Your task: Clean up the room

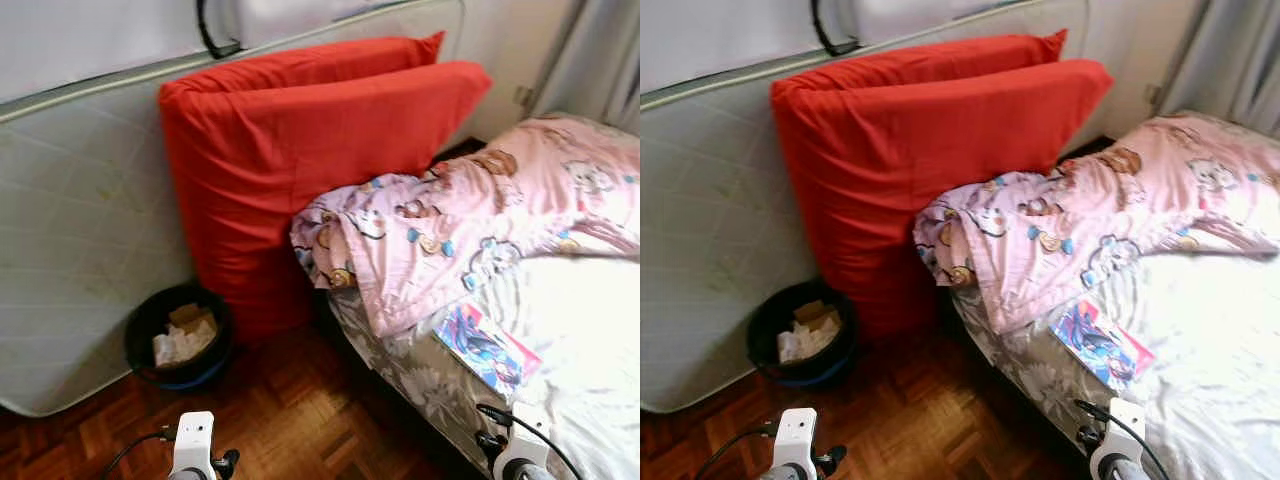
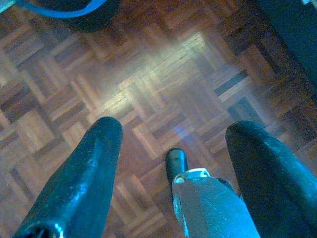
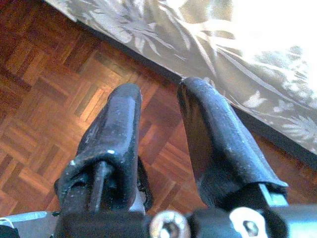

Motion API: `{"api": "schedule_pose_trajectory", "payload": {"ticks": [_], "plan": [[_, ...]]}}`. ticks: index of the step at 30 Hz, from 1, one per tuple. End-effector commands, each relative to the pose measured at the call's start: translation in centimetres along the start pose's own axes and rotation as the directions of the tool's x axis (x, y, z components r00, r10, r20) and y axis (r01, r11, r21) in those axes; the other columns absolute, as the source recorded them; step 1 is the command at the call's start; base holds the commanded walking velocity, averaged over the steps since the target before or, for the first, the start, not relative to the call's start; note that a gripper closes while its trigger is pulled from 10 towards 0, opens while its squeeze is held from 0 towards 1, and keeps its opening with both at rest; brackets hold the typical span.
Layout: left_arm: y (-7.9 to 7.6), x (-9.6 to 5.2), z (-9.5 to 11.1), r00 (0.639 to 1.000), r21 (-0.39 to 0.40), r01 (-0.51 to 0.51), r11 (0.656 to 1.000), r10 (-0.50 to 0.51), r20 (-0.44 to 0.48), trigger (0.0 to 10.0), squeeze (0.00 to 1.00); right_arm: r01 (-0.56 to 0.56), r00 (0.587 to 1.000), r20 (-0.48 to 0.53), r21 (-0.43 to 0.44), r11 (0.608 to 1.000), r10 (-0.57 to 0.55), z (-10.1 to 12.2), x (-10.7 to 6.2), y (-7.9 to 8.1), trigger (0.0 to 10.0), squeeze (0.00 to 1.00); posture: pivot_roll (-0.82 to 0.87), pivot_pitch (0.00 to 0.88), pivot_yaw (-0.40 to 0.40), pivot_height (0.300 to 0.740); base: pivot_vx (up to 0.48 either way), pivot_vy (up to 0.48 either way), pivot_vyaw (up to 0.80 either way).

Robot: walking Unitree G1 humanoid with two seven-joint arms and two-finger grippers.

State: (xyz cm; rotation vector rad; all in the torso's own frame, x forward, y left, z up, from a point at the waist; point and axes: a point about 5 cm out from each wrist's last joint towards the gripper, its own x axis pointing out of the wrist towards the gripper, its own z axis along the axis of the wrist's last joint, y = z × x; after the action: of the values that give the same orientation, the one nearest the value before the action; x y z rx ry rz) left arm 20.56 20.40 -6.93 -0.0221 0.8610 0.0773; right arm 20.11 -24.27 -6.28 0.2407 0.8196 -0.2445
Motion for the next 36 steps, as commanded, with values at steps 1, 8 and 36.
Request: {"api": "schedule_pose_trajectory", "payload": {"ticks": [1,8,36], "plan": [[0.3,-0.08,-0.4,1.0,0.035,-0.006,0.999,0.006,-0.025,10.0,0.0,0.002,1.0,-0.006,0.006,1.0,-0.002,-0.02,-0.01,-0.11,10.0,0.0,-0.13,0.0,0.024,0.74,0.0,0.0,-0.8],[0.32,-0.08,-0.42,1.0,0.029,-0.01,1.0,0.011,-0.026,10.0,0.0,-0.003,1.0,-0.007,0.004,1.0,0.003,0.01,-0.01,-0.1,10.0,0.0,-0.13,0.0,0.024,0.74,0.0,-0.369,-0.8],[0.37,-0.11,-0.55,1.0,0.006,-0.012,1.0,0.013,-0.028,10.0,0.0,-0.019,1.0,0.015,-0.023,1.0,0.019,0.21,-0.02,0.0,10.0,0.0,-0.13,0.0,0.027,0.74,0.0,0.0,-0.6]]}}
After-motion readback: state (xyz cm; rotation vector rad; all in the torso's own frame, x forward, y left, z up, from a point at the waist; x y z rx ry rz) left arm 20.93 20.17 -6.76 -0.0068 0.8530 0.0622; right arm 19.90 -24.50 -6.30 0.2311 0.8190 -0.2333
